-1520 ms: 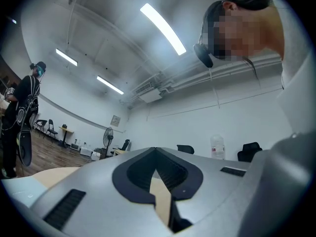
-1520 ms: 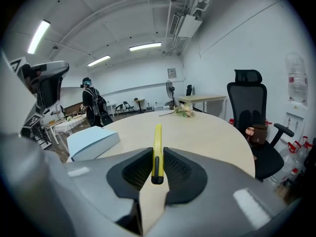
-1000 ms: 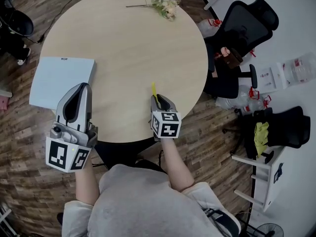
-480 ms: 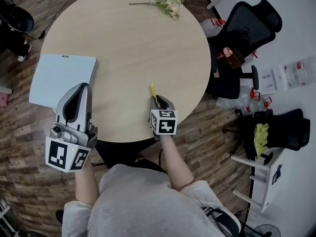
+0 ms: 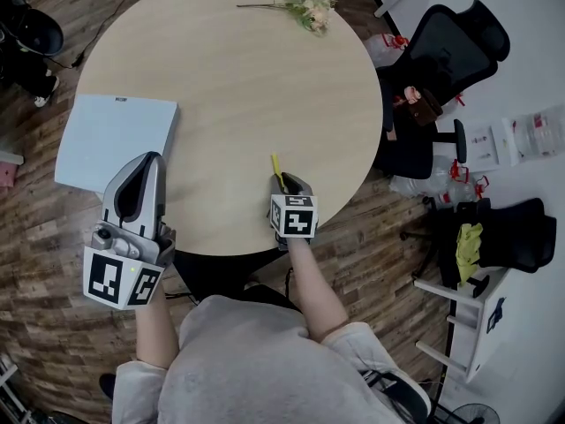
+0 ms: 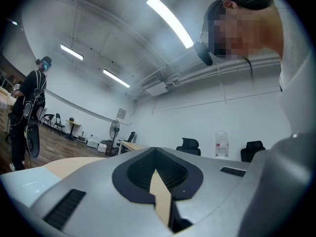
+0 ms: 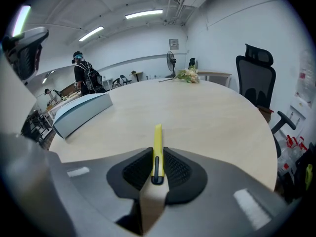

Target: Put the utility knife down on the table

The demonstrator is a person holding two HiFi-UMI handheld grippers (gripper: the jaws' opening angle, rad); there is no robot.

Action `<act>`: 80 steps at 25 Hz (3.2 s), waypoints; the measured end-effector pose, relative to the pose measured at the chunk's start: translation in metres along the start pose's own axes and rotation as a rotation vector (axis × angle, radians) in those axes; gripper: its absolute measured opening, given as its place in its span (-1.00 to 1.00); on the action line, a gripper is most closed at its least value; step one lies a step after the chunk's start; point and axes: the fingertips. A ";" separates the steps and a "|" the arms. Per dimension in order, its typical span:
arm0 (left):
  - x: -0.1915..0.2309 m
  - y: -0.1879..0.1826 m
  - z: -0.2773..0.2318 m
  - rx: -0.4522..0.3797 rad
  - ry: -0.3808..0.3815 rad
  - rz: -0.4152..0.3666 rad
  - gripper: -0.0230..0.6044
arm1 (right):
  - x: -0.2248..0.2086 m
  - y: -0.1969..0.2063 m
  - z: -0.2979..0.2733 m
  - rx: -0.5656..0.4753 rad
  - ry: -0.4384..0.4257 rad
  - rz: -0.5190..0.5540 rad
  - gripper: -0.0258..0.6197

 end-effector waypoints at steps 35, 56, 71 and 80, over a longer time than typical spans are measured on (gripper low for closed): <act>-0.045 -0.020 0.017 -0.042 0.055 -0.045 -0.90 | 0.000 -0.036 0.072 -0.192 -0.049 -0.014 -0.89; -0.148 -0.058 0.015 -0.126 0.171 -0.095 -0.90 | -0.046 -0.109 0.264 -0.608 0.005 -0.006 -0.89; -0.202 -0.074 0.025 -0.168 0.182 -0.131 -0.90 | -0.073 -0.123 0.363 -0.798 0.004 -0.015 -0.89; -0.225 -0.079 0.034 -0.190 0.175 -0.142 -0.90 | -0.087 -0.119 0.401 -0.868 0.031 0.003 -0.89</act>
Point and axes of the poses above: the fingertips, and each gripper's own axes: z backward along the fingers, x to its left, y out of its underside, and after that the axes turned 5 degrees about y, right-handed
